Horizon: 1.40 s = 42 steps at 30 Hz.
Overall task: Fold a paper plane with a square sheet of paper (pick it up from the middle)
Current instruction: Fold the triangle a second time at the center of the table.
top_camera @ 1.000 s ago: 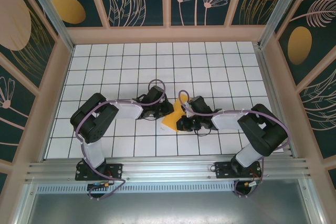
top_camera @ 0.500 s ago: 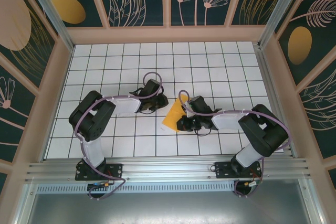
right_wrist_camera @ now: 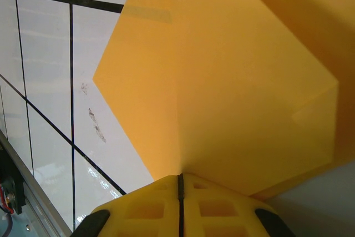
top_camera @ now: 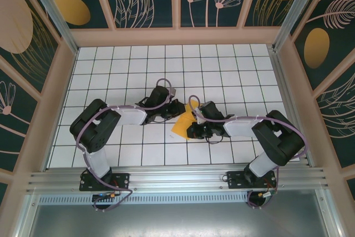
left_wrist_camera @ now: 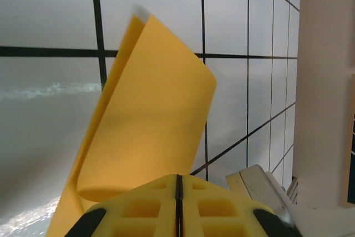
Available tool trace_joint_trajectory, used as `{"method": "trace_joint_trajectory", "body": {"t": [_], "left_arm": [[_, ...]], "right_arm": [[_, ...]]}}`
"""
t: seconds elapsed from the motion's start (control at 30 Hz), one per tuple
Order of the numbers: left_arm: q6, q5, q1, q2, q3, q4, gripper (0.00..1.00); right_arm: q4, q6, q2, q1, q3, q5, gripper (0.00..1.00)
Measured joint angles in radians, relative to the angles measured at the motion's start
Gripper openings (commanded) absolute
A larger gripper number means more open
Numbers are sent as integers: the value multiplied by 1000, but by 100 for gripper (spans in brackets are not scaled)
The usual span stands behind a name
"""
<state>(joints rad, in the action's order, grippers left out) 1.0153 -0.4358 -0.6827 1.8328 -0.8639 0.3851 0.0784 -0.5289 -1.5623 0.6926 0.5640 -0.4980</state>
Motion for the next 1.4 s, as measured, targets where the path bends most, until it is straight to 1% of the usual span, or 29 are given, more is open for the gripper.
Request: {"method": "trace_joint_trajectory", "body": {"t": [0.13,0.3,0.8,1.03,1.2,1.3,1.33,1.37,1.4], "left_arm": [[7,0,-10,41,0,8,10],[6,30,-10,76,-2,-8,10],[-63,184,-23,106,-124,-190,11],[-108,248,-23,106,-167,-268,14],[-133,285,-16,48,-172,-323,16],[-137,279,-14,-35,-156,-329,15],[-136,270,-13,-69,-144,-326,15],[-136,259,-13,-99,-127,-314,14],[-135,250,-13,-130,-106,-305,14]], "right_arm": [[0,0,0,0,0,0,10],[0,0,0,0,0,0,10],[-3,7,-1,0,1,0,10],[-21,6,0,-2,11,0,13],[-91,6,26,-2,36,18,20],[-126,-2,93,-3,50,49,32],[-132,-5,124,-5,53,62,39],[-136,-11,162,-8,55,84,44],[-137,-14,195,-14,55,100,46]]}}
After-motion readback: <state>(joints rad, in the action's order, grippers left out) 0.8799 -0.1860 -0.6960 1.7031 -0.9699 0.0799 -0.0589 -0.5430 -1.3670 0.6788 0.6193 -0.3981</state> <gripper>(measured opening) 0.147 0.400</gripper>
